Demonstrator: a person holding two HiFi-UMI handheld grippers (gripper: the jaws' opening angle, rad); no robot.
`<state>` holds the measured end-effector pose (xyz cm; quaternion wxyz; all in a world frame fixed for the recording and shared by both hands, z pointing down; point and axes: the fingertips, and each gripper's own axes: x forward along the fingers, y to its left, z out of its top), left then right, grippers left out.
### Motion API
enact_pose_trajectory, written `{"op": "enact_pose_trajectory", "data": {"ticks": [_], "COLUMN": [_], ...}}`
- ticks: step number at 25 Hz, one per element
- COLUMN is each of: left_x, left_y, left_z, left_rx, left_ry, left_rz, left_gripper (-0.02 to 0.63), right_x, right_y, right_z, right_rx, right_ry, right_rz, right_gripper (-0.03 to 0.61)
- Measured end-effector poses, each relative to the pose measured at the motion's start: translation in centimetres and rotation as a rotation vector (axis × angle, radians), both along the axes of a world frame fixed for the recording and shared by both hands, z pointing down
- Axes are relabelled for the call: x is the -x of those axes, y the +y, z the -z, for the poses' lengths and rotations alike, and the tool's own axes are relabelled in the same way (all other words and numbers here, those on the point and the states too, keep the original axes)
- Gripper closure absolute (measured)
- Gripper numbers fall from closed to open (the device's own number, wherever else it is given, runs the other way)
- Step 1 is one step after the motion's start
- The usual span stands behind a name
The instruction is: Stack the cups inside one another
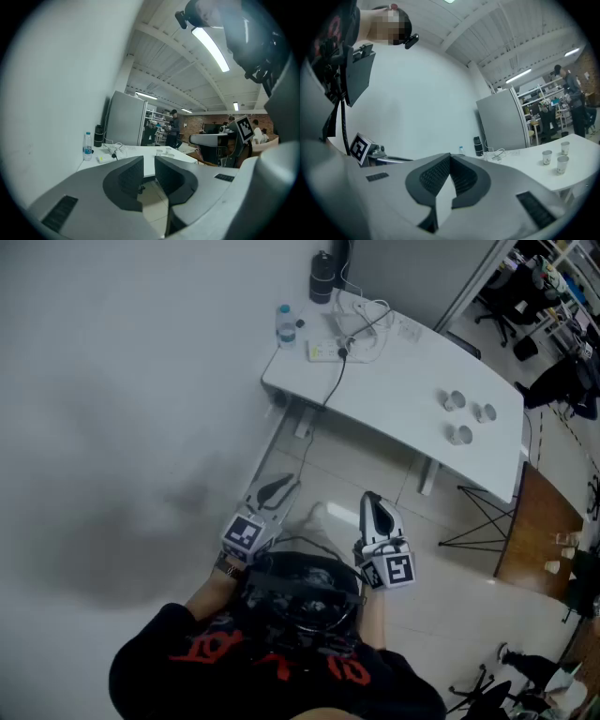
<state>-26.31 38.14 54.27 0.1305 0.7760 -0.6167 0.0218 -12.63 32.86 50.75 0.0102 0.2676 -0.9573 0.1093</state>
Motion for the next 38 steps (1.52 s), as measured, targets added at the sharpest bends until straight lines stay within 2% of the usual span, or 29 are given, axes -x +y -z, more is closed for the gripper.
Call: {"op": "enact_pose_trajectory", "data": {"ticks": [8,13,19,23,25,30,36,38], "left_x": [-1.4,-1.9,-2.9,-4.8,-5.9,-9.1,-10.1,-10.1], "left_y": [-10.2,-15.1,-17.9,-21.5,-24.1,-31.0,-37.7,-39.4], "left_z": [2.0,2.7,3.5,3.2,3.7,4.5,5.7,5.6], "left_rx": [-0.008,-0.022,-0.027,-0.013,-0.016,-0.001,-0.029,-0.031], "left_ry": [-0.041,-0.04,-0.044,-0.028,-0.02,-0.002,0.002,0.006], "left_rz": [0.016,0.013,-0.017,-0.099,-0.154,-0.286,-0.38,-0.405], "left_gripper": [0.535,0.535,0.535,0.535,0.535,0.535,0.537,0.567], "right_x": [-1.2,-3.0,-5.1,-7.4,-8.9,-12.8,-14.5,-14.5], "right_y": [-9.4,-13.9,-16.8,-19.4,-21.2,-25.8,-30.6,-31.8], "right_z": [2.0,2.5,3.1,2.3,2.1,1.8,1.2,1.4], "right_rx": [-0.016,-0.029,-0.028,0.021,0.062,0.097,0.131,0.129], "right_ry": [-0.014,-0.047,-0.047,-0.042,-0.059,-0.032,-0.015,-0.01], "right_rz": [0.033,-0.009,-0.08,-0.171,-0.234,-0.398,-0.544,-0.579], "right_gripper": [0.572,0.572,0.572,0.572,0.572,0.572,0.572,0.572]}}
